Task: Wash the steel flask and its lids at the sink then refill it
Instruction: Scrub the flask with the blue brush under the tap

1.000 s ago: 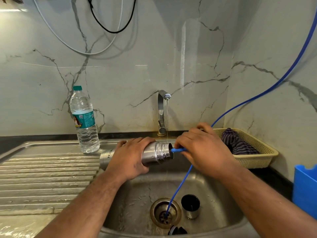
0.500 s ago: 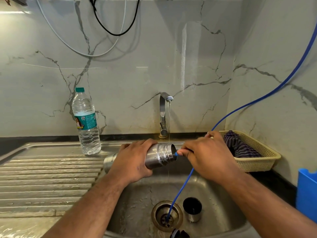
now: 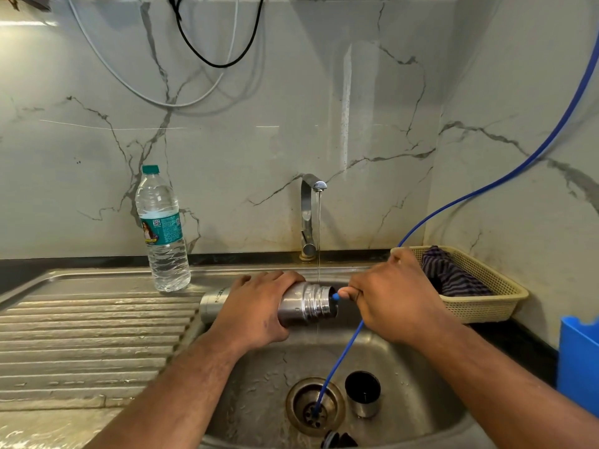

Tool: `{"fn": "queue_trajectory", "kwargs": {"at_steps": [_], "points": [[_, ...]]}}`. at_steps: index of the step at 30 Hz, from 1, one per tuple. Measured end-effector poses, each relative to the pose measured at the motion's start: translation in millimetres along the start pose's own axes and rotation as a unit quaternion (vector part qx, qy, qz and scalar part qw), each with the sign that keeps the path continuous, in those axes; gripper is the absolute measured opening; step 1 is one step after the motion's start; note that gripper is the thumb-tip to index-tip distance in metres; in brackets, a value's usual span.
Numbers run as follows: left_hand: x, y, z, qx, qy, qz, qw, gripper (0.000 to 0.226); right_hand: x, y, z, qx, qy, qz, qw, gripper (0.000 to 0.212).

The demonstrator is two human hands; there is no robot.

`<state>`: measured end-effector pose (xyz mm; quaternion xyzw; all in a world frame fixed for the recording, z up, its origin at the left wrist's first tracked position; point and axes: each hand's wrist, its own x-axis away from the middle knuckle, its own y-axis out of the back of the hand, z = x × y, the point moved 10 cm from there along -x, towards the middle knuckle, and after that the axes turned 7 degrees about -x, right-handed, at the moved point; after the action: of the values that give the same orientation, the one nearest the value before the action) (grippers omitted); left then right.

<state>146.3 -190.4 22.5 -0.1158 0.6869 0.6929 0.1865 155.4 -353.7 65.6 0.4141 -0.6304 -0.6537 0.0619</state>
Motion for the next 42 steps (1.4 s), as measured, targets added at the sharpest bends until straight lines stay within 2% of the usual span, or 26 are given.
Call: {"fn": "queue_trajectory", "kwargs": {"at_steps": [3,6,8,11,19,22,25,28,30,33,36,39,41,42], "points": [[-1.9,1.3,3.3,0.004,-0.002,-0.011,1.0,0.086,-1.0,-4.3,-5.5,-0.041,-0.014,0.007,0.999,0.034],[-1.4,-0.3,6.9,0.021,0.003,-0.009,1.0,0.088,-0.8,6.2,-4.6,-0.093,0.023,-0.028,0.995,0.025],[-1.2,-1.6,8.4,0.039,0.01,-0.005,0.999,0.087,-1.0,11.2,0.7,-0.059,0.055,-0.068,0.994,0.017],[-0.5,-3.6,9.4,0.065,0.019,0.01,0.998,0.088,1.1,19.8,3.0,-0.037,0.052,-0.126,0.99,0.016],[-0.8,-5.6,1.8,0.067,0.008,0.023,0.997,0.088,3.6,19.6,-0.7,-0.048,0.077,-0.093,0.992,0.011],[-0.8,-5.7,6.3,0.076,0.015,0.018,0.997,0.09,1.6,11.8,-1.2,-0.03,0.068,-0.046,0.996,0.023],[-0.5,-6.2,6.4,0.059,0.01,0.015,0.998,0.09,0.5,-13.6,-7.8,-0.046,0.016,0.055,0.997,0.038],[-1.0,-7.0,1.1,-0.006,-0.02,0.017,1.0,0.086,7.8,-46.2,-14.5,-0.192,-0.062,0.169,0.965,0.047],[-2.3,-7.5,1.8,-0.024,-0.026,0.019,0.999,0.085,11.1,-50.6,-13.7,-0.225,-0.09,0.176,0.954,0.048],[-2.9,-9.2,8.1,-0.019,-0.013,0.018,1.0,0.085,5.5,-38.5,-3.8,-0.143,-0.054,0.119,0.981,0.036],[-2.2,-9.7,16.8,0.027,0.019,0.016,0.999,0.086,-1.1,-9.4,17.3,-0.082,0.018,-0.013,0.996,0.023],[-2.0,-10.4,23.0,0.08,0.048,0.026,0.995,0.087,0.2,13.5,28.5,0.008,0.07,-0.149,0.986,0.023],[-0.8,-12.1,20.7,0.095,0.041,0.036,0.994,0.086,4.8,17.7,36.4,0.035,0.134,-0.193,0.972,0.014],[-0.1,-13.7,17.3,0.09,0.028,0.043,0.995,0.086,6.5,16.4,37.8,0.04,0.166,-0.188,0.967,0.008]]}}
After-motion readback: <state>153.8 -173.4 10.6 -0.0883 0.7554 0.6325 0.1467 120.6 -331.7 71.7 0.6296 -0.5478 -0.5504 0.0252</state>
